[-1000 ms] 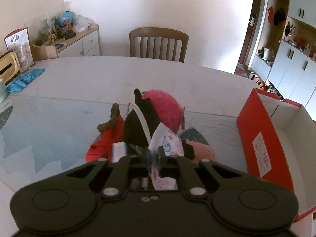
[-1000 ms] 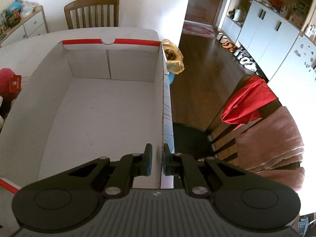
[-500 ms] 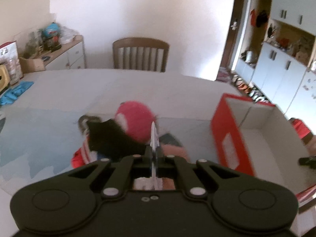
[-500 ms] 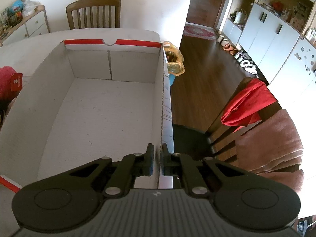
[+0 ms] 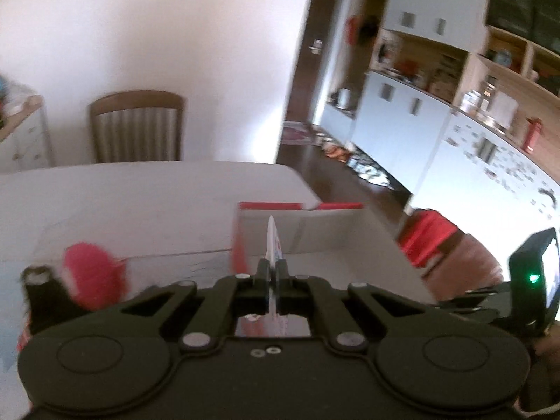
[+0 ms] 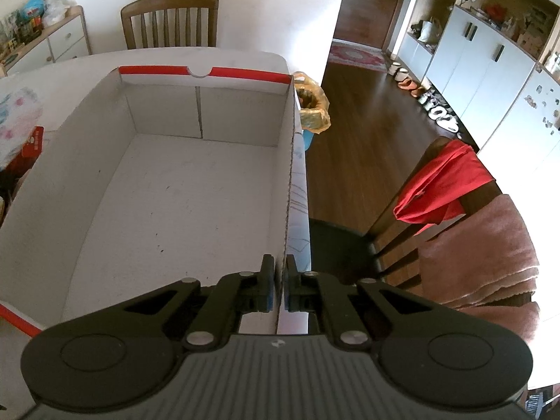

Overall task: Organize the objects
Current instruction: 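Carry the packet with the left gripper over into the red shoebox, then open the left gripper to drop the packet inside the box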

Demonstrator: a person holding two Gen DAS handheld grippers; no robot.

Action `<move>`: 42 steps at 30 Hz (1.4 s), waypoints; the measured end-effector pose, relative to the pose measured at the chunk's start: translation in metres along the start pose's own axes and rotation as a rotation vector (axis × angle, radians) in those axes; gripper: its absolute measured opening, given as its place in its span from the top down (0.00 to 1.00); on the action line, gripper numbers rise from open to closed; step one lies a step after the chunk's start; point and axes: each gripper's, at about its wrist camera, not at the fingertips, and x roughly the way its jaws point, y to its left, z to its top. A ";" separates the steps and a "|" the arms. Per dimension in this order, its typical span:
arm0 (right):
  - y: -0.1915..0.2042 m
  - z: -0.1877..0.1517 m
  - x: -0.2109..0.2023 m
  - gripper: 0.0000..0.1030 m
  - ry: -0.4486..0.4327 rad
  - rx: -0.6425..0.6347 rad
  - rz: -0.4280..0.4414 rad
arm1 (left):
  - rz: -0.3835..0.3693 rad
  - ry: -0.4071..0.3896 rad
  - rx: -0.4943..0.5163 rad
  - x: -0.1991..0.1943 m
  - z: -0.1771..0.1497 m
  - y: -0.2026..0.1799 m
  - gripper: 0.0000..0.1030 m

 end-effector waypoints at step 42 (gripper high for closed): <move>0.000 0.001 0.002 0.95 0.014 -0.072 0.055 | -0.085 0.483 0.125 0.186 -0.032 -0.074 0.58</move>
